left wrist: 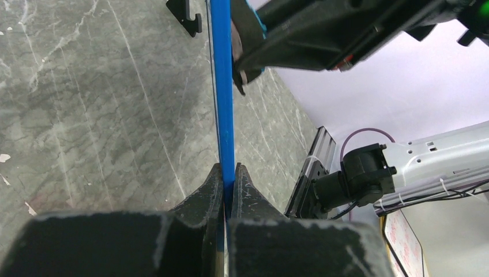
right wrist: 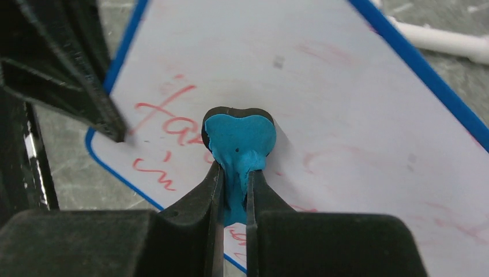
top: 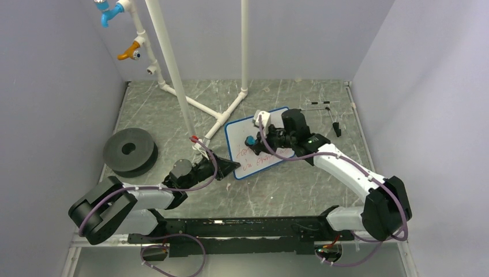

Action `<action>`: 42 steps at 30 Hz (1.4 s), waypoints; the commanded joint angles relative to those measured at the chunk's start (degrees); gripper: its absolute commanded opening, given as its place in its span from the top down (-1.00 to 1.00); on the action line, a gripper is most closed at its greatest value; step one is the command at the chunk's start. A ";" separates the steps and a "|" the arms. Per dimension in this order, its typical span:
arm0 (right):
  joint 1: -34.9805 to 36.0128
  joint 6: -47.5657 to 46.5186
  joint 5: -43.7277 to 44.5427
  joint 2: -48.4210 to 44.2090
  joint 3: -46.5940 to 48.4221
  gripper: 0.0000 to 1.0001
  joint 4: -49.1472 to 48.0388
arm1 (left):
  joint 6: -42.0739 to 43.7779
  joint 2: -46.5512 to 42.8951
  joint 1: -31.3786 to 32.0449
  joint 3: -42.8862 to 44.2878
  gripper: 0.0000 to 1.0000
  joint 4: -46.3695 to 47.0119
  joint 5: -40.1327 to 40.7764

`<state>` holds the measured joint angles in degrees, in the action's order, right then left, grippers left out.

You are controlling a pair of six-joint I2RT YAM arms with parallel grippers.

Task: Erase the whiteboard

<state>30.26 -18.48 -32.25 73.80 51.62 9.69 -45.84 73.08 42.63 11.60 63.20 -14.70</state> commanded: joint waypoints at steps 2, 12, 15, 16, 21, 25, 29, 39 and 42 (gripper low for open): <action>6.69 -12.48 4.94 -0.28 4.48 1.00 5.77 | -0.52 -0.74 0.35 3.51 1.00 11.68 -1.43; 18.97 -20.89 23.03 1.76 6.61 1.00 8.58 | -0.33 -1.14 0.42 4.88 1.00 8.65 -1.64; 18.78 -18.49 31.15 2.47 8.47 1.00 5.15 | -0.19 -0.98 0.36 5.26 1.00 8.08 -2.11; 18.53 -17.77 33.21 2.83 9.34 1.00 4.27 | -0.27 -0.86 0.40 5.36 1.00 8.11 -2.37; 17.69 -17.12 36.59 3.30 8.84 1.00 3.02 | -0.40 -1.08 0.37 5.39 1.00 8.19 -2.73; 18.06 -21.20 32.94 1.65 5.75 1.00 6.17 | 0.32 -2.45 0.35 5.23 1.00 6.80 -2.38; 21.89 -26.28 28.53 -0.16 1.34 1.00 9.87 | 0.56 -3.34 0.28 5.22 1.00 5.89 -2.09; 25.95 -25.90 33.77 1.40 2.78 1.00 7.18 | 0.03 -2.38 0.31 5.88 1.00 5.94 -2.97; 26.65 -23.02 39.66 3.53 6.69 1.00 3.90 | -0.36 -1.17 0.31 6.52 1.00 6.45 -4.02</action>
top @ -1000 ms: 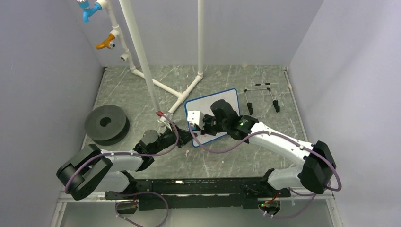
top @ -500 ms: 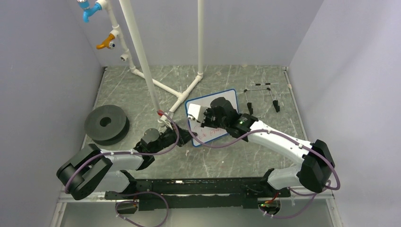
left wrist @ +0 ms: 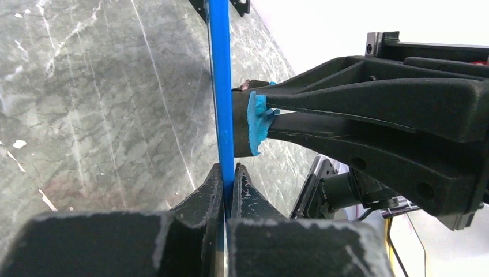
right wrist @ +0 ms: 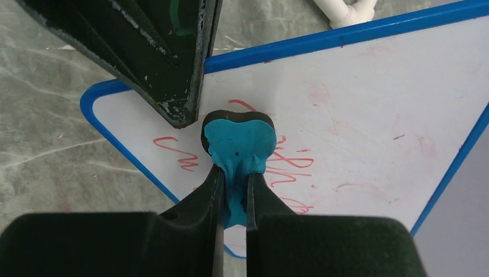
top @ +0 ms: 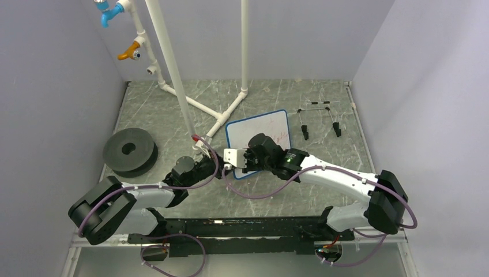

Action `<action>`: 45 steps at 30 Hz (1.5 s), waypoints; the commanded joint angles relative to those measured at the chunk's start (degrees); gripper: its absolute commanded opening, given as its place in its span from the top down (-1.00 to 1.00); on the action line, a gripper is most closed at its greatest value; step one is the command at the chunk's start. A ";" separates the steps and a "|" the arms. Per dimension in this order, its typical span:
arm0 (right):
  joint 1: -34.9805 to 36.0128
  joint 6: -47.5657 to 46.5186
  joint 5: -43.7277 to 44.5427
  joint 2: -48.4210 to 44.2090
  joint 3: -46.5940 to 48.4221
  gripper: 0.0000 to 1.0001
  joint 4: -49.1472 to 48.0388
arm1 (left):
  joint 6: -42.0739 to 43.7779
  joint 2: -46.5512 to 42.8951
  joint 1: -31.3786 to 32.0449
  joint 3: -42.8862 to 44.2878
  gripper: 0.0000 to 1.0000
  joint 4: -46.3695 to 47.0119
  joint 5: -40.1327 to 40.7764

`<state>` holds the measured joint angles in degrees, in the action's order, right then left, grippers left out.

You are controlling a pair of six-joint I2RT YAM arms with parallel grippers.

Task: Erase the whiteboard

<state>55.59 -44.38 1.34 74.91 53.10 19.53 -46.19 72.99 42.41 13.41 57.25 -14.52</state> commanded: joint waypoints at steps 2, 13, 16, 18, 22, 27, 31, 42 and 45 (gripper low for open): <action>1.70 4.46 7.57 3.75 7.50 1.00 -6.38 | -0.27 -0.57 0.49 4.81 1.00 12.76 -4.41; 5.05 8.55 5.84 5.76 10.24 1.00 -5.06 | -1.09 0.97 0.41 4.87 1.00 14.57 -4.46; 2.79 8.76 8.01 5.52 8.47 1.00 -7.29 | -1.09 0.33 0.24 4.75 1.00 14.46 -4.68; -0.53 9.55 7.16 4.86 7.50 1.00 -7.55 | -0.94 -0.45 0.12 4.59 1.00 14.00 -4.64; -6.24 10.17 5.29 3.16 5.33 1.00 -7.63 | -0.74 -1.59 -0.05 4.32 1.00 13.57 -4.85; -5.97 7.78 0.96 1.63 2.13 1.00 -6.23 | -1.67 -1.80 -0.54 4.12 1.00 14.97 -5.19; -0.56 2.48 -5.11 0.68 -0.74 1.00 -2.43 | -2.73 -1.50 -1.26 4.21 1.00 16.18 -5.60; -5.50 6.61 -2.15 1.98 3.25 1.00 -5.97 | -2.88 -1.61 -1.36 3.88 1.00 16.13 -6.92; -9.14 7.48 -1.58 3.28 5.59 1.00 -6.63 | -3.27 -1.11 -1.30 3.77 1.00 17.05 -7.50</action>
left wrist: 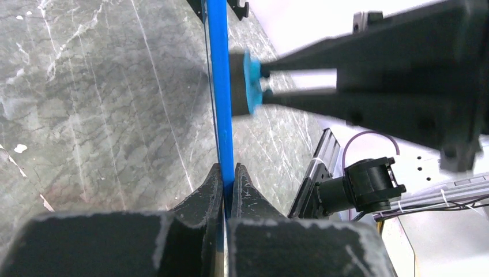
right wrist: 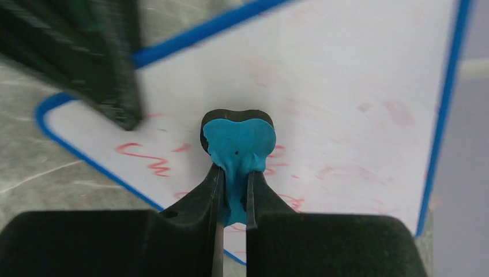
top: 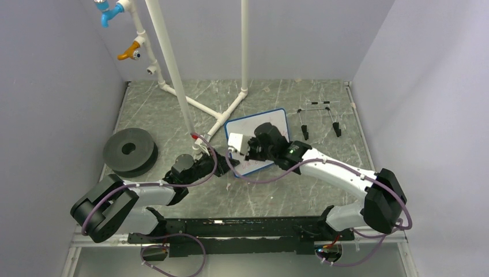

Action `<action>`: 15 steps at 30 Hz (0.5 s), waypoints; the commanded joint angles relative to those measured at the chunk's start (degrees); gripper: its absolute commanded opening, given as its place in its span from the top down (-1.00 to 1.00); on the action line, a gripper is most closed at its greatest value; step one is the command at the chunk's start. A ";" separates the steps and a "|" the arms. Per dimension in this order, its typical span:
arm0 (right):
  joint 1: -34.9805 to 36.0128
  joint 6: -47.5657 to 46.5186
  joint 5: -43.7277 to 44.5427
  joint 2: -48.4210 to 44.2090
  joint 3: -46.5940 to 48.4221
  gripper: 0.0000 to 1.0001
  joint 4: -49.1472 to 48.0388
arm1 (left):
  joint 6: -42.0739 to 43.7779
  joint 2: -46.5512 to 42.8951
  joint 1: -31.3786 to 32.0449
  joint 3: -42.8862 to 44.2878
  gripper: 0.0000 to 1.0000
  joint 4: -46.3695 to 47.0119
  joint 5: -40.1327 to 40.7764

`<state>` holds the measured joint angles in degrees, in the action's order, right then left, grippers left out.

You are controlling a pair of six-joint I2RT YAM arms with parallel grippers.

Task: Erase the whiteboard

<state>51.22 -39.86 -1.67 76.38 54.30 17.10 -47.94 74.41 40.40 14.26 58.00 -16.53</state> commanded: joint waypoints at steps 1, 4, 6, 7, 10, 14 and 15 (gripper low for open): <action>-5.06 2.77 1.51 1.96 4.56 1.00 -4.19 | -1.49 -2.47 0.68 2.93 1.00 16.33 -5.64; -5.25 1.81 1.22 1.58 3.18 1.00 -3.91 | -1.13 -2.98 0.72 2.80 1.00 16.03 -5.69; -4.50 -0.04 -0.89 0.67 1.42 1.00 -2.70 | -0.94 -3.38 0.53 2.72 1.00 15.60 -5.53; -3.63 -1.17 -1.82 0.28 0.49 1.00 -1.90 | -0.85 -3.53 0.43 2.77 1.00 15.52 -5.55; 0.37 -4.76 -3.67 -1.14 -2.90 1.00 0.45 | -0.80 -3.88 0.25 2.67 1.00 15.34 -5.29; 2.73 -7.08 -5.81 -1.64 -4.68 1.00 2.71 | -0.84 -4.09 0.04 2.42 1.00 15.50 -5.17; 2.77 -7.09 -5.58 -1.59 -4.73 1.00 2.48 | -0.84 -4.09 -0.03 2.39 1.00 15.44 -5.17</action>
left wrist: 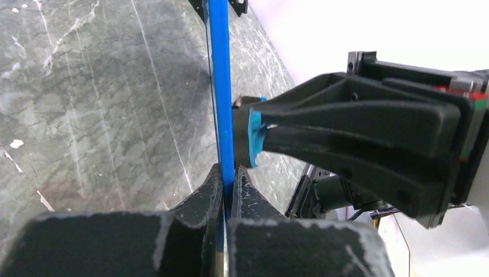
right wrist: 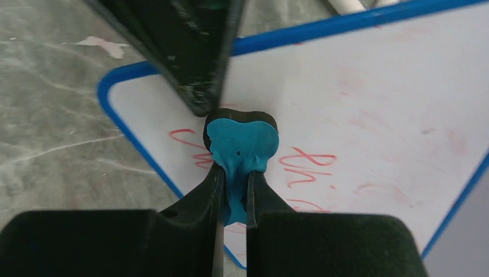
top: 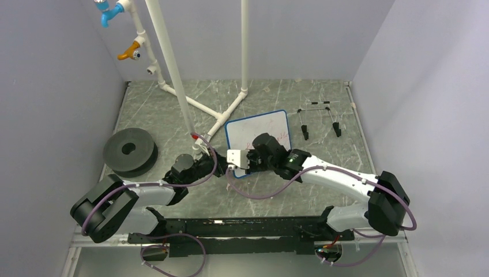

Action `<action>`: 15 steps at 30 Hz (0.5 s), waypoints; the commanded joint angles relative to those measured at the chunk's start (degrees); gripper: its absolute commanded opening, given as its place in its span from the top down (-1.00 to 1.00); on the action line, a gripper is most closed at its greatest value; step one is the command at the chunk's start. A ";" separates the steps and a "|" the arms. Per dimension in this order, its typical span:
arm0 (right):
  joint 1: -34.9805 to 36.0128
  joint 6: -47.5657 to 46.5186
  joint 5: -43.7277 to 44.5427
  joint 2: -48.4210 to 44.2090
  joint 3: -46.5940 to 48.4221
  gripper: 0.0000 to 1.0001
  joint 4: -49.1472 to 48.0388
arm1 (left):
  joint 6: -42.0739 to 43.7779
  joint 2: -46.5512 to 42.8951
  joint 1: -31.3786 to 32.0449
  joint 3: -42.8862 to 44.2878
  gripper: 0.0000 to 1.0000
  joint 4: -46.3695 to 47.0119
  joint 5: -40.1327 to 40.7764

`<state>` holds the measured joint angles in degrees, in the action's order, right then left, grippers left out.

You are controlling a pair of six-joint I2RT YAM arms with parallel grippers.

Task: Erase the whiteboard

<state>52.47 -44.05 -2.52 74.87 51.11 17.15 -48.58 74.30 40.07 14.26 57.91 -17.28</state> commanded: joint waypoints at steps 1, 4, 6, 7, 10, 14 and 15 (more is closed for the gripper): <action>1.50 -2.59 -4.01 -0.02 -1.54 1.00 1.80 | -0.18 -3.91 0.32 2.39 1.00 15.47 -4.50; -0.31 0.19 -1.53 0.60 0.52 1.00 -0.89 | -0.28 -3.59 0.35 2.59 1.00 15.75 -5.16; -3.50 2.73 -1.09 1.50 3.39 1.00 -1.95 | -0.50 -3.11 0.30 2.65 1.00 16.04 -5.79; -4.99 3.57 -1.22 1.90 4.97 1.00 -2.02 | -0.61 -2.89 0.29 2.65 1.00 16.13 -6.03; -8.22 5.03 -0.67 3.17 8.08 1.00 -2.17 | -0.81 -2.72 0.34 2.76 1.00 16.51 -6.74; -8.97 4.10 -1.12 3.28 6.91 1.00 -2.01 | -0.41 -3.47 0.33 2.61 1.00 15.96 -6.82; -8.92 3.57 -2.33 2.85 6.16 1.00 -1.43 | -0.32 -3.66 0.28 2.59 1.00 15.76 -6.76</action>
<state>43.83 -40.71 -4.75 77.69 57.12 17.30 -48.80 74.24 39.44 14.26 59.37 -17.56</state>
